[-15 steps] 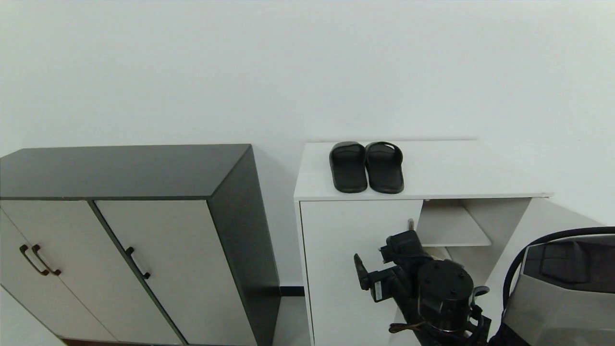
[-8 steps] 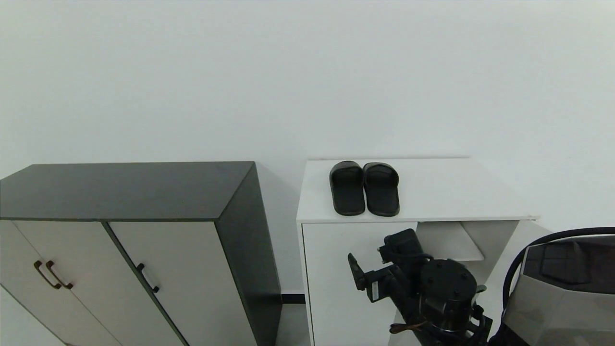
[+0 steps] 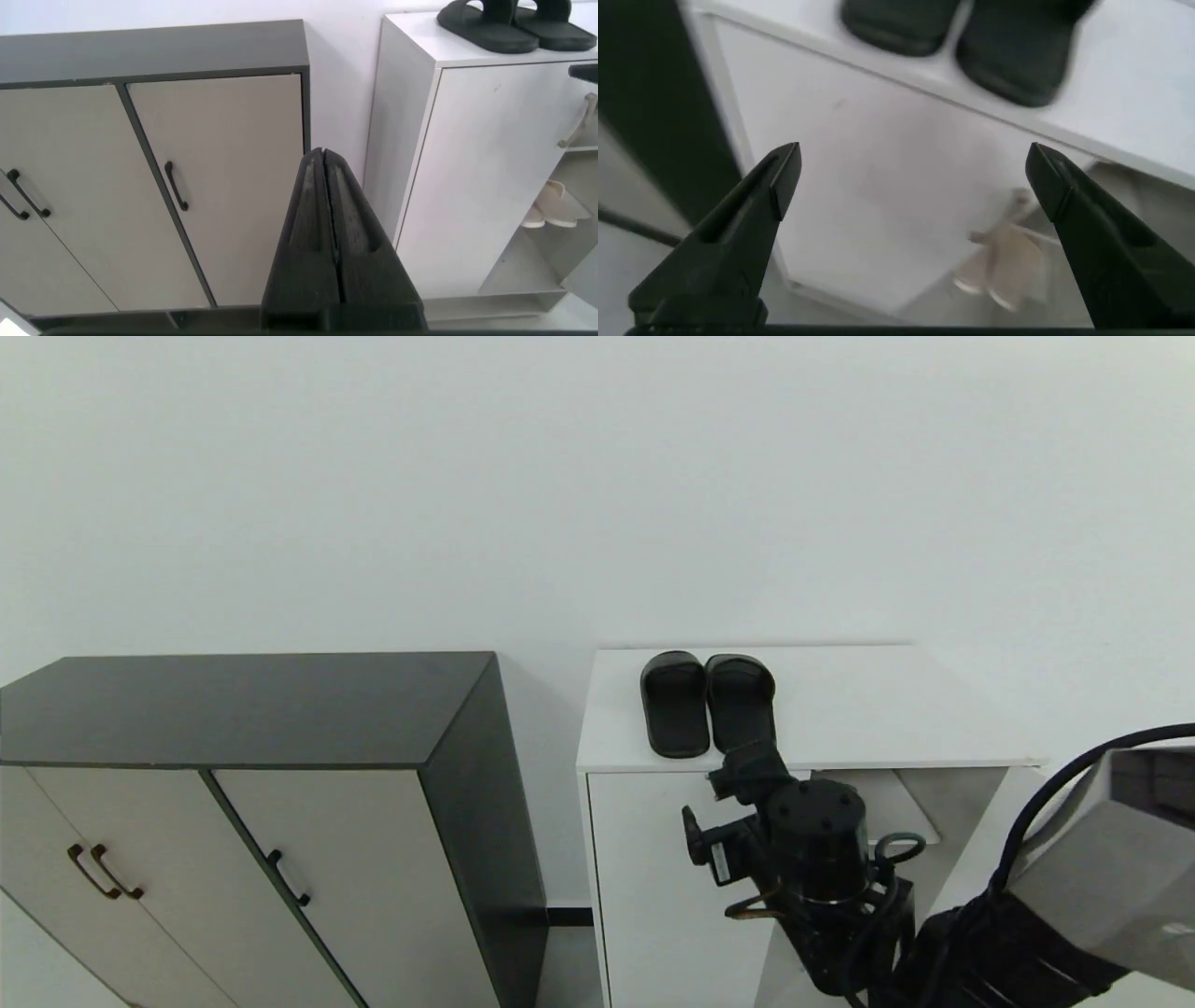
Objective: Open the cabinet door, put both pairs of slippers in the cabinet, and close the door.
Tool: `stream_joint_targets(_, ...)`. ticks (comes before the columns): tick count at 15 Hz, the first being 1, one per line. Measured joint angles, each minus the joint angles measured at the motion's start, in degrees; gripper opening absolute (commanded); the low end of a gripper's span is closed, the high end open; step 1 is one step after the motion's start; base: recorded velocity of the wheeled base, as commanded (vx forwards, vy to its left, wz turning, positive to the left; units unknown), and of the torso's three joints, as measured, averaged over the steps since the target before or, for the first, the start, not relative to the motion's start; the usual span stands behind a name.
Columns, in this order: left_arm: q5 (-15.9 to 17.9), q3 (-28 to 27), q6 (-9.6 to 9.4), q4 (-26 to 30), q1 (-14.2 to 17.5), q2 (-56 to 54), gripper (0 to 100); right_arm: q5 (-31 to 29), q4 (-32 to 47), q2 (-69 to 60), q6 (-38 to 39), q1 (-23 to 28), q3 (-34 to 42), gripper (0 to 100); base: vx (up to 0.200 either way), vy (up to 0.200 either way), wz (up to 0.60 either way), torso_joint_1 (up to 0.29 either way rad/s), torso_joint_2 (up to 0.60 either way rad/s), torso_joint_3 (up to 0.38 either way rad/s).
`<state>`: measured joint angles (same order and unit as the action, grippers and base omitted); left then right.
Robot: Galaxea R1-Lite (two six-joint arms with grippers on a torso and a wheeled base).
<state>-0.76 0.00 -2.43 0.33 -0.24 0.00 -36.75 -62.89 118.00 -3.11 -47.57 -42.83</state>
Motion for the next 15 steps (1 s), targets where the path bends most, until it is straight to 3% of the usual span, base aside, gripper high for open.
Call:
stream_joint_targets(4,0.0,0.0,-0.02,0.0,0.0,0.0,0,-5.0,12.4,-3.7,5.4,0.0,-10.7,100,0.0,0.0,0.0,0.0,0.0,0.0)
stream_joint_targets(7,0.0,0.0,-0.02,0.0,0.0,0.0,0,-5.0,21.8,-4.7,12.1,0.1,-14.4,100,0.2,0.0,0.0,-0.002,0.0,0.002)
stream_joint_targets(15,0.0,0.0,-0.04,0.0,0.0,0.0,0,-4.4,24.2,-3.3,17.1,1.8,-16.4,100,0.175,0.0,0.0,0.005,0.0,0.001)
